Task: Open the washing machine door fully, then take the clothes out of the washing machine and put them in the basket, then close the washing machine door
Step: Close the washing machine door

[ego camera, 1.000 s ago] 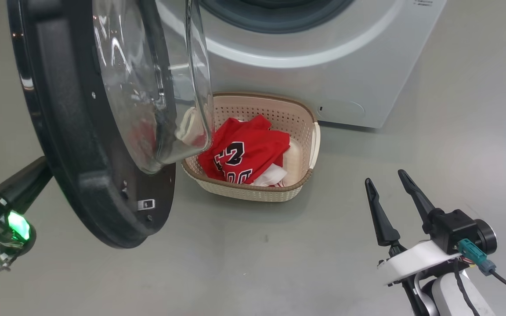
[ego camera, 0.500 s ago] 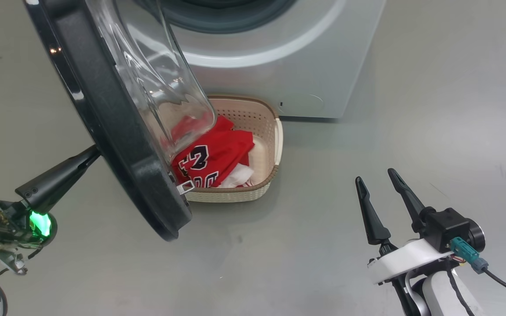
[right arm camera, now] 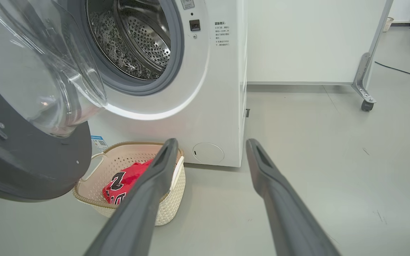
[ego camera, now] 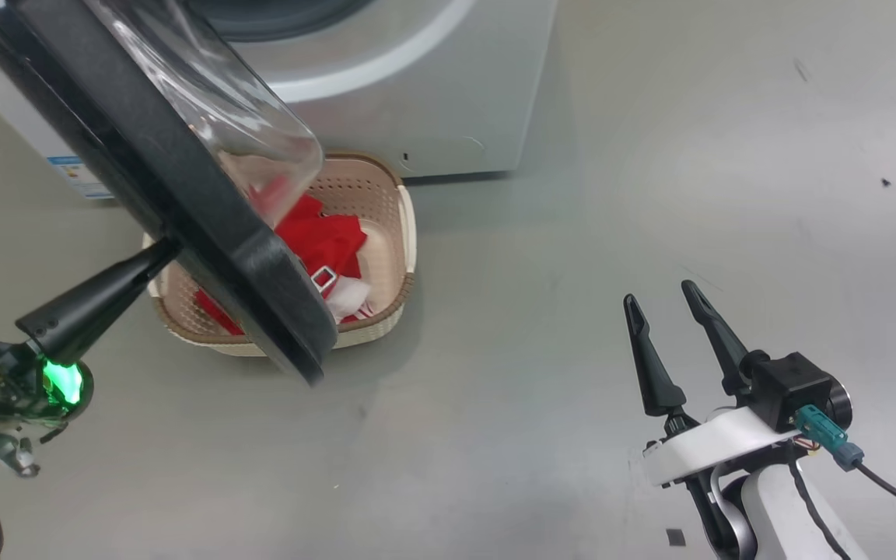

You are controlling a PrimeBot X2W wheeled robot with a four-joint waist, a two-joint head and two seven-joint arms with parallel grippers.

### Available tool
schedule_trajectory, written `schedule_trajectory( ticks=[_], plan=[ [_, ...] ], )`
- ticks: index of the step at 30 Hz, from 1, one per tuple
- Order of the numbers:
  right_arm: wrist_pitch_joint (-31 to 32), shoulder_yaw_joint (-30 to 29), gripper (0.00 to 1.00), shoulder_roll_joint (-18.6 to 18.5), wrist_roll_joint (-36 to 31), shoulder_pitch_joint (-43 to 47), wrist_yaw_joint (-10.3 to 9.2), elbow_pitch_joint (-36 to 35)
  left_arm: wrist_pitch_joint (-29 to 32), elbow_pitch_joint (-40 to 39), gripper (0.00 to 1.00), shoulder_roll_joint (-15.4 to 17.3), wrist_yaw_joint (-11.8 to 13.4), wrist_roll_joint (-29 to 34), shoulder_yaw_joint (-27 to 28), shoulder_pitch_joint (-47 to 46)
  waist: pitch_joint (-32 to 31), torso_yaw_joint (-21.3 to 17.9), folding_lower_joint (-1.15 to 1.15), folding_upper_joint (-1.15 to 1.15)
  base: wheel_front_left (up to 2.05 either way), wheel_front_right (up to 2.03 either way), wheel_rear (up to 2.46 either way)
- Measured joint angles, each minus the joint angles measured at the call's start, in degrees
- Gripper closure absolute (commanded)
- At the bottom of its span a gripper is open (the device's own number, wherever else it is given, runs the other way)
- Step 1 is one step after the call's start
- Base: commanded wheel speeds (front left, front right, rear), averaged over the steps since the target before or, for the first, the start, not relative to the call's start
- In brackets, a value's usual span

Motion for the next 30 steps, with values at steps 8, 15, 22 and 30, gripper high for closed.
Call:
schedule_trajectory(
  ticks=[8, 15, 22, 30],
  plan=[
    [-0.4, 0.0, 0.0, 0.1, 1.2, -2.4, -0.51, -1.3, -2.9, 0.0, 1.0, 0.0, 1.8, 1.4, 0.5, -4.2, 3.2, -4.5, 0.0, 0.0, 0.0, 0.0, 0.0],
    [-0.4, 0.1, 0.0, 0.2, 2.1, -4.6, -0.52, -2.1, -4.5, 0.8, 1.0, -0.7, 3.5, 1.9, -0.3, -9.0, 6.4, -8.2, 0.0, 0.0, 0.0, 0.0, 0.0],
    [-0.4, 0.9, 0.0, 0.4, 3.6, -5.5, -0.98, -2.8, -5.9, 3.2, 1.0, -1.3, 4.5, 2.7, -1.6, -13.7, 8.9, -10.7, 0.0, 0.0, 0.0, 0.0, 0.0],
    [-0.4, 2.1, 0.0, 0.4, 5.5, -7.0, -1.47, -3.3, -7.7, 6.4, 1.0, -1.9, 5.9, 5.8, -2.6, -19.6, 10.9, -12.7, 0.0, 0.0, 0.0, 0.0, 0.0]
  ],
)
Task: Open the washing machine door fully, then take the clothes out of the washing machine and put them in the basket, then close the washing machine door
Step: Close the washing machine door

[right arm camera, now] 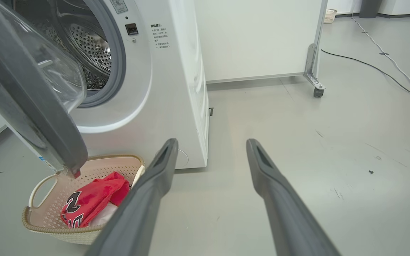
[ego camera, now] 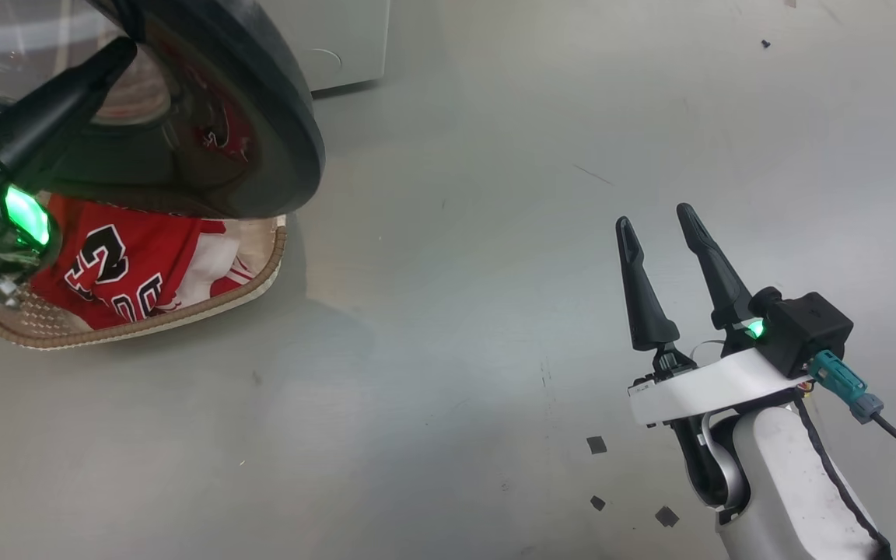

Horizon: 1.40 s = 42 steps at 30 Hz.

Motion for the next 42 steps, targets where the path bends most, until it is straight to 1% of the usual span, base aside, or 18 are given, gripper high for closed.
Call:
schedule_trajectory(
  ticks=[4, 6, 15, 17, 27, 32, 34, 38, 42],
  plan=[
    [0.0, 0.5, 0.0, 0.0, 0.5, -0.5, -0.09, -0.1, -1.3, 2.0, 1.0, -0.3, 0.1, 1.0, -0.7, -2.6, 0.7, -0.8, 0.0, 0.0, 0.0, 0.0, 0.0],
    [0.0, 0.8, 0.0, 0.0, 0.5, -0.6, -0.46, -0.2, -2.3, 3.2, 1.0, -0.7, 0.1, 2.6, -0.9, -3.9, 1.0, -1.2, 0.0, 0.0, 0.0, 0.0, 0.0],
    [0.0, 2.4, 0.0, 0.0, 1.5, -1.9, -0.58, -0.2, -6.4, 9.2, 1.0, -1.7, 0.4, 6.6, -0.8, -9.4, 1.7, -2.9, 0.0, 0.0, 0.0, 0.0, 0.0],
    [0.0, 2.7, 0.0, 0.0, 1.5, -2.0, -0.91, -0.2, -7.3, 10.6, 1.0, -1.7, 0.3, 7.0, -0.8, -10.5, 1.7, -3.3, 0.0, 0.0, 0.0, 0.0, 0.0],
    [0.0, 3.4, 0.0, 0.0, 2.5, -2.0, -1.31, 0.1, -9.8, 16.1, 1.0, -2.0, 0.2, 9.7, -1.1, -14.7, 1.5, -5.0, 0.0, 0.0, 0.0, 0.0, 0.0],
    [0.0, 3.1, 0.0, 0.0, 2.6, -2.0, -1.59, 0.6, -10.3, 19.3, 1.0, -2.3, -1.1, 10.2, -1.7, -15.5, 0.8, -4.9, 0.0, 0.0, 0.0, 0.0, 0.0],
    [0.0, 2.9, 0.0, 0.0, 2.6, -2.0, -2.01, 0.7, -10.3, 20.2, 1.0, -2.6, -1.8, 10.2, -1.9, -15.5, 0.5, -4.6, 0.0, 0.0, 0.0, 0.0, 0.0],
    [0.0, 2.2, 0.0, 0.0, 2.2, -2.0, -2.01, 1.1, -10.3, 21.7, 1.0, -3.3, -3.6, 10.2, -2.7, -15.5, -0.1, -3.7, 0.0, 0.0, 0.0, 0.0, 0.0],
    [0.0, 1.5, 0.0, 0.0, 0.8, -2.0, -2.01, 1.6, -10.2, 23.6, 1.0, -3.6, -4.6, 10.2, -2.7, -15.4, -0.8, -2.2, 0.0, 0.0, 0.0, 0.0, 0.0]
  ],
)
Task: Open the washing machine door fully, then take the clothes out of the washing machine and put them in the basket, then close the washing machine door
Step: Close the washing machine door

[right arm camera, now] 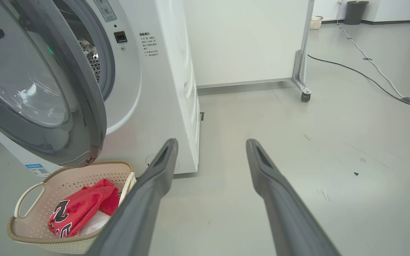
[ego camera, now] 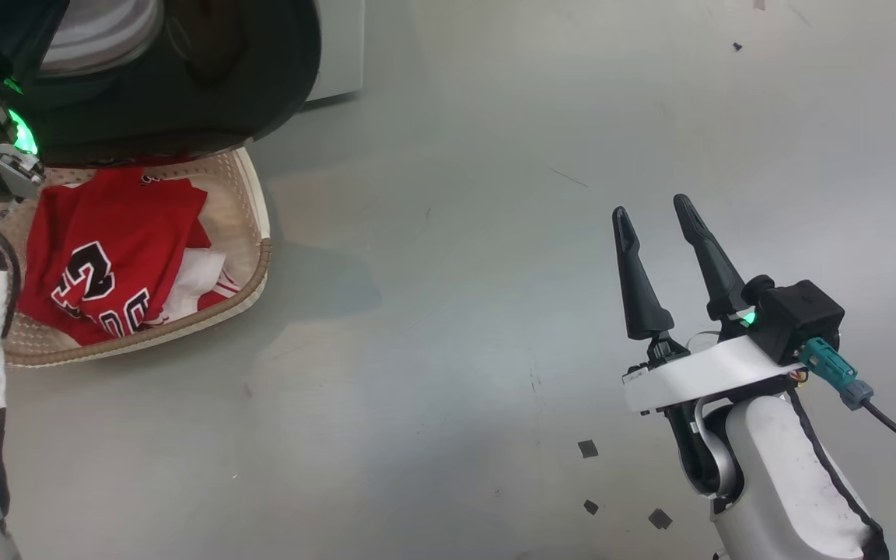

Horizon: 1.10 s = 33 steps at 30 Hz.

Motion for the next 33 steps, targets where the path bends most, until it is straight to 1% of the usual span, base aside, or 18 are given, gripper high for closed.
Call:
schedule_trajectory(
  ticks=[5, 10, 13, 23, 24, 26, 27, 28, 29, 30, 33],
  plan=[
    [0.0, -1.3, 0.0, 0.0, -1.1, 0.1, 0.0, 0.8, 0.3, 1.1, 1.0, -0.5, -1.5, -0.4, 0.3, 0.9, -1.1, 2.3, 0.0, 0.0, 0.0, 0.0, 0.0],
    [0.0, -2.7, 0.0, 0.0, -1.8, 0.6, 0.01, 1.6, 0.3, 1.3, 1.0, -1.5, -2.5, -1.3, 1.4, 4.4, -2.5, 4.9, 0.0, 0.0, 0.0, 0.0, 0.0],
    [0.0, -3.3, 0.0, 0.0, -2.0, 1.2, 0.03, 2.0, -1.0, 1.1, 1.0, -1.9, -2.9, -1.3, 2.5, 7.3, -3.7, 6.5, 0.0, 0.0, 0.0, 0.0, 0.0],
    [0.0, -5.2, 0.0, 0.0, -3.5, 3.5, 0.1, 2.7, -6.9, -2.6, 1.0, -2.4, -3.0, -0.4, 6.4, 17.5, -8.1, 11.3, 0.0, 0.0, 0.0, 0.0, 0.0],
    [0.0, -5.3, 0.0, 0.0, -3.5, 3.8, 0.18, 2.8, -7.4, -3.4, 0.95, -2.6, -3.0, -0.3, 6.9, 18.7, -8.5, 11.6, 0.0, 0.0, 0.0, 0.0, 0.0],
    [0.0, -5.3, 0.0, 0.0, -3.6, 4.3, 0.3, 3.0, -8.4, -5.3, 0.71, -3.2, -3.0, -0.2, 7.4, 20.7, -9.5, 12.3, 0.0, 0.0, 0.0, 0.0, 0.0],
    [0.0, -5.4, 0.0, 0.0, -3.6, 4.6, 0.59, 3.0, -8.9, -6.3, 0.56, -3.6, -3.0, -0.2, 7.7, 21.7, -10.0, 12.7, 0.0, 0.0, 0.0, 0.0, 0.0],
    [0.0, -5.5, 0.0, 0.0, -3.7, 4.9, 0.6, 3.1, -9.3, -7.1, 0.5, -4.1, -3.0, -0.2, 7.9, 22.7, -10.4, 13.0, 0.0, 0.0, 0.0, 0.0, 0.0],
    [0.0, -5.5, 0.0, 0.0, -3.9, 5.1, 0.62, 3.2, -9.7, -7.9, 0.21, -4.6, -3.0, -0.2, 8.2, 23.8, -10.9, 13.3, 0.0, 0.0, 0.0, 0.0, 0.0],
    [0.0, -5.5, 0.0, 0.0, -4.0, 5.4, 0.79, 3.4, -10.0, -9.3, 0.0, -5.5, -3.0, -0.2, 8.4, 26.1, -11.8, 13.8, 0.0, 0.0, 0.0, 0.0, 0.0],
    [0.0, -5.6, 0.0, 0.0, -4.3, 6.1, 1.12, 3.6, -11.3, -11.5, 0.0, -6.9, -3.0, -0.1, 8.4, 29.5, -13.0, 14.6, 0.0, 0.0, 0.0, 0.0, 0.0]
  ],
)
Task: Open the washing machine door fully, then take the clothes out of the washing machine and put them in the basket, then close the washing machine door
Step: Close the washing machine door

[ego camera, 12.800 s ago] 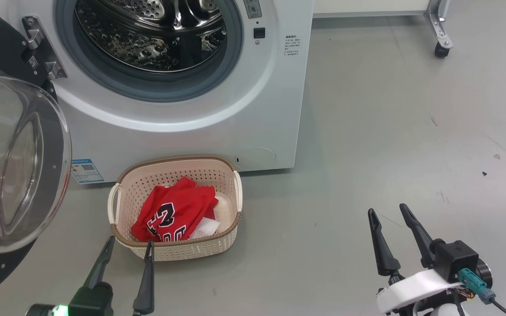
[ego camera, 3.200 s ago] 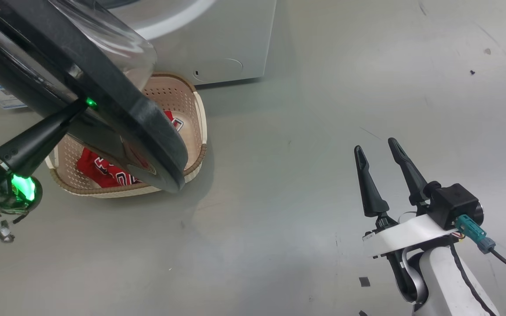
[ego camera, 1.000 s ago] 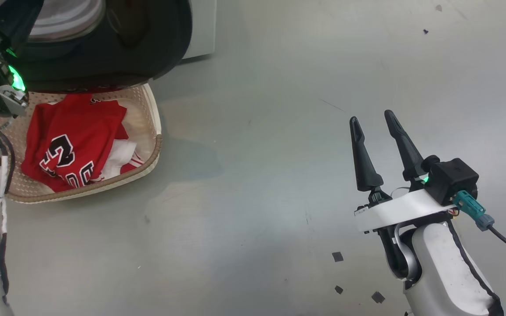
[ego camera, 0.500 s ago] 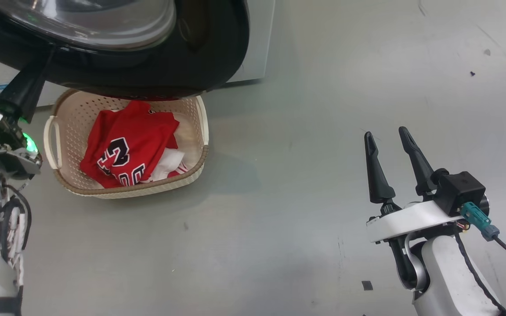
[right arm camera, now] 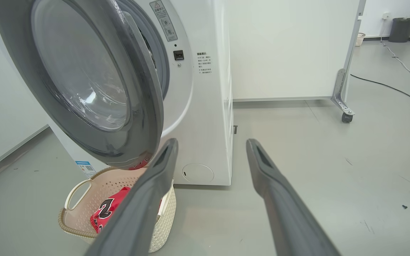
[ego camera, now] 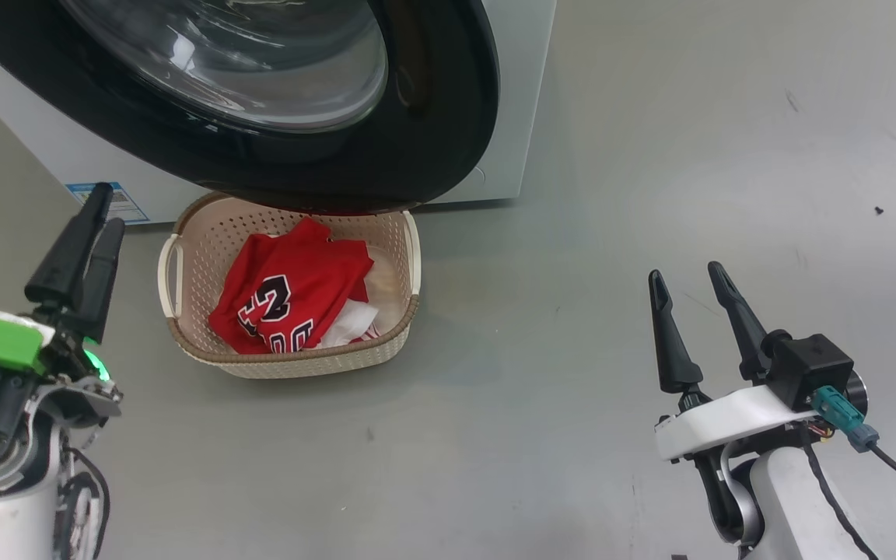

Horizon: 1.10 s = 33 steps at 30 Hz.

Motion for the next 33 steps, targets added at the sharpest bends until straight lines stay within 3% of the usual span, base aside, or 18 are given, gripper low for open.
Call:
schedule_trajectory(
  ticks=[9, 12, 22, 25, 33],
  plan=[
    [0.0, -0.2, 0.0, 0.0, -0.6, 2.1, 0.68, 1.1, -6.1, -3.4, 0.0, -2.4, 0.0, 5.7, -0.2, 10.0, -3.6, 1.3, 0.0, 0.0, 0.0, 0.0, 0.0],
    [0.0, -0.3, 0.0, 0.0, -0.8, 2.9, 1.02, 1.6, -9.7, -3.6, 0.0, -1.8, 0.0, 13.2, -1.4, 13.3, -4.9, 1.6, 0.0, 0.0, 0.0, 0.0, 0.0],
    [0.0, -0.4, 0.0, -0.1, -1.6, 4.9, 1.51, 2.3, -23.5, -8.4, 0.0, 5.6, 0.0, 42.5, -7.6, 18.0, -8.9, 1.6, 0.0, 0.0, 0.0, 0.0, 0.0],
    [0.0, -0.6, 0.0, -0.2, -2.1, 5.1, 1.51, 2.3, -27.0, -8.8, 0.0, 6.5, 0.0, 48.9, -8.8, 18.8, -9.9, 1.6, 0.0, 0.0, 0.0, 0.0, 0.0],
    [0.0, -1.5, 0.0, -1.0, -2.5, 6.2, 1.51, 2.0, -32.7, -10.3, 0.0, 8.5, 5.5, 63.7, -12.7, 21.7, -11.8, 1.5, 0.0, 0.0, 0.0, 0.0, 0.0]
  ],
)
